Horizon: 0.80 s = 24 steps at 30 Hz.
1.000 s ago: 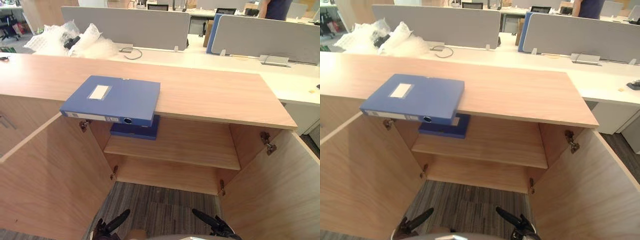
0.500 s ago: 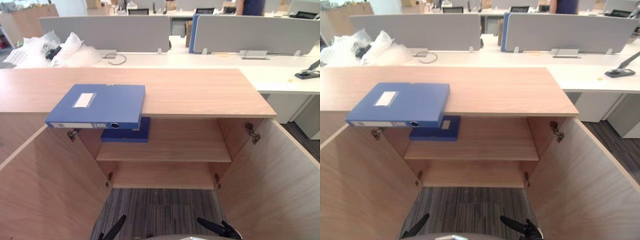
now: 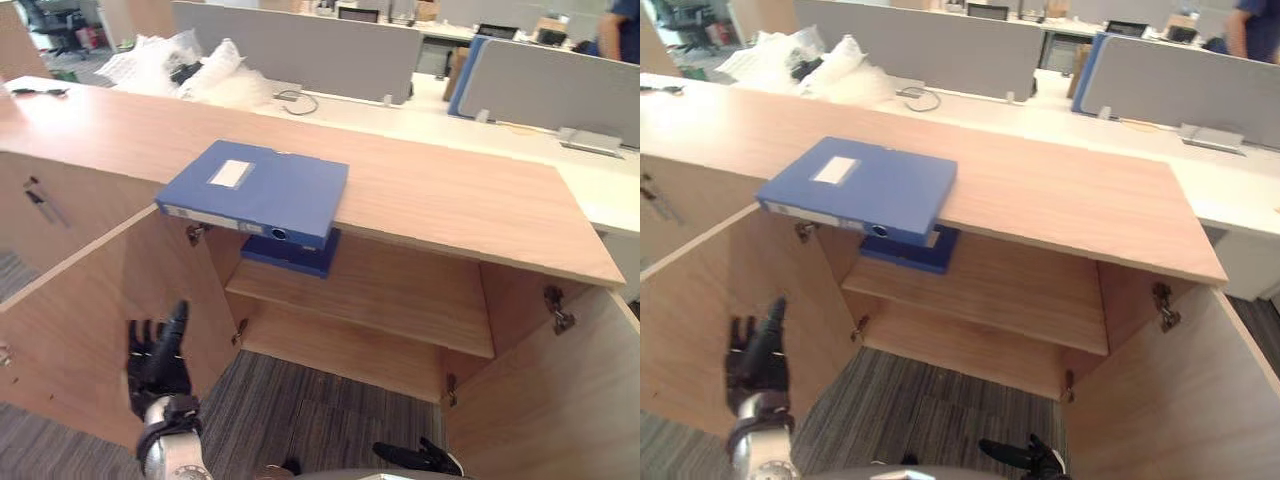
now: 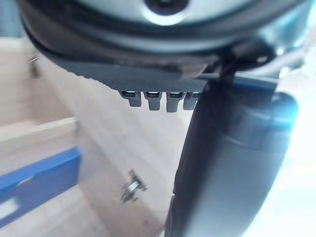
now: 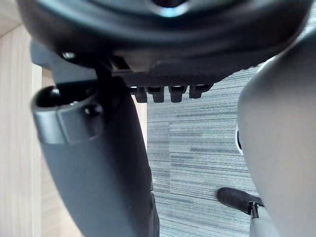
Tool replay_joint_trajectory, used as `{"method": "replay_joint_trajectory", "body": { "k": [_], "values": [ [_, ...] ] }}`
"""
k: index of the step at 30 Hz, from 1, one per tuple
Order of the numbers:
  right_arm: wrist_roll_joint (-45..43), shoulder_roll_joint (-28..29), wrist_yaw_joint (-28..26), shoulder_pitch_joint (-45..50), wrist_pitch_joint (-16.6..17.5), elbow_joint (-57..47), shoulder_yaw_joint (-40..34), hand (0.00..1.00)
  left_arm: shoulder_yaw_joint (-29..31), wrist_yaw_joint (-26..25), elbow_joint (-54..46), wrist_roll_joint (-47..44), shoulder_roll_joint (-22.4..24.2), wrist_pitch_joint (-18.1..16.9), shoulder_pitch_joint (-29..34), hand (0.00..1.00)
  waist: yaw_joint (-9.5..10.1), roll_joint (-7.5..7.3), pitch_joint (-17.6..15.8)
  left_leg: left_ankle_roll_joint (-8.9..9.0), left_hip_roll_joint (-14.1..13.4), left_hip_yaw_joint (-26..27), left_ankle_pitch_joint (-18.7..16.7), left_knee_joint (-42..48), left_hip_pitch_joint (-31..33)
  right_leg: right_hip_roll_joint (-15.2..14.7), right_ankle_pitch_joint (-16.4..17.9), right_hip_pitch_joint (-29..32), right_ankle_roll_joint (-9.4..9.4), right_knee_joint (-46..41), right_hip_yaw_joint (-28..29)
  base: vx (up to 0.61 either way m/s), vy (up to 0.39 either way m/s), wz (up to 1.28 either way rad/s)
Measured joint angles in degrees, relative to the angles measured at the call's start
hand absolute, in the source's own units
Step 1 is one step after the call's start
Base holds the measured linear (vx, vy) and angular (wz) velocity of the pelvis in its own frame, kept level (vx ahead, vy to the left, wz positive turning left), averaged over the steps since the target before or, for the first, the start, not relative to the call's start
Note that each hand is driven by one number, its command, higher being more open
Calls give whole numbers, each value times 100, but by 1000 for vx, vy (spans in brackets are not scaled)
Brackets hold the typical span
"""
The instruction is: Walk over to the cabinet, pick up the folder, carry it to the office cabinet, place the folder inside the office cabinet, then close the office cabinet door
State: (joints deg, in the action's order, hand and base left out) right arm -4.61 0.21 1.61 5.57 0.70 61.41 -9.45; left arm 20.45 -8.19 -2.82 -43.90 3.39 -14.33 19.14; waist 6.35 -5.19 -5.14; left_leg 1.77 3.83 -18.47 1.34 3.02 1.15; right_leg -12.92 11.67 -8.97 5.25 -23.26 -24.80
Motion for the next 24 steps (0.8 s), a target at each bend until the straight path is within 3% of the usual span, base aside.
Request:
{"method": "replay_joint_trajectory", "body": {
  "k": [4, 5, 7, 9, 10, 12, 16, 19, 24],
  "values": [
    [-1, 177, 105, 91, -65, -179, -194, 100, 520, -1146, -1006, 2066, 110, 16, 242, 100, 179, -84, 57, -44, 94, -247, -117, 297, 181, -21, -47, -53, -75, -19, -229, 60, -19, 34],
    [-2, 292, 225, 96, -66, -258, -331, 100, 641, -1782, -1369, 3167, 128, 110, 292, 100, 235, -119, 76, -54, 139, -341, -167, 374, 212, -25, -58, -105, -92, -15, -316, 75, -34, 34],
    [-1, 338, 305, 88, -65, -313, -362, 100, 783, -2296, -1766, 3979, 146, 215, 339, 100, 267, -137, 96, -65, 195, -432, -235, 464, 202, -37, -78, -178, -120, -3, -369, 66, -40, 33],
    [1, 341, 382, 46, -51, -322, -404, 100, 782, -2866, -2333, 4810, 103, 325, 349, 100, 327, -158, 121, -89, 258, -524, -290, 543, 219, -36, -101, -249, -143, 52, -426, 56, -39, 26],
    [1, 341, 391, 40, -51, -321, -411, 100, 768, -2913, -2413, 4908, 101, 345, 348, 100, 331, -160, 124, -90, 263, -540, -290, 545, 223, -36, -105, -254, -147, 59, -444, 35, -40, 21],
    [10, 343, 461, 3, -37, -253, -472, 100, 379, -3253, -2946, 6003, 61, 528, 303, 100, 340, -156, 130, -90, 302, -629, -291, 573, 228, -17, -145, -325, -147, 143, -476, 37, -64, 20],
    [15, 273, 498, -154, 7, 204, -506, 100, -566, -3210, -3156, 6978, -297, 621, 217, 100, 332, -73, 235, -86, 312, -577, -285, 550, 271, 24, -146, -345, -146, 385, -432, 12, -56, -5],
    [-37, 146, 491, -251, 6, 461, -516, 100, -1321, -2904, -3147, 7783, -736, 621, 68, 100, 255, 49, 280, -69, 279, -468, -261, 543, 268, 119, -166, -422, -116, 674, -295, -14, -58, -18],
    [-230, -41, 481, -231, 48, 621, -503, 100, -1552, -2658, -3115, 8463, -971, 594, -76, 100, 233, 170, 303, 9, 118, -304, -190, 399, 174, 245, -183, -458, -94, 882, -113, -43, -73, -25]
  ]
}}
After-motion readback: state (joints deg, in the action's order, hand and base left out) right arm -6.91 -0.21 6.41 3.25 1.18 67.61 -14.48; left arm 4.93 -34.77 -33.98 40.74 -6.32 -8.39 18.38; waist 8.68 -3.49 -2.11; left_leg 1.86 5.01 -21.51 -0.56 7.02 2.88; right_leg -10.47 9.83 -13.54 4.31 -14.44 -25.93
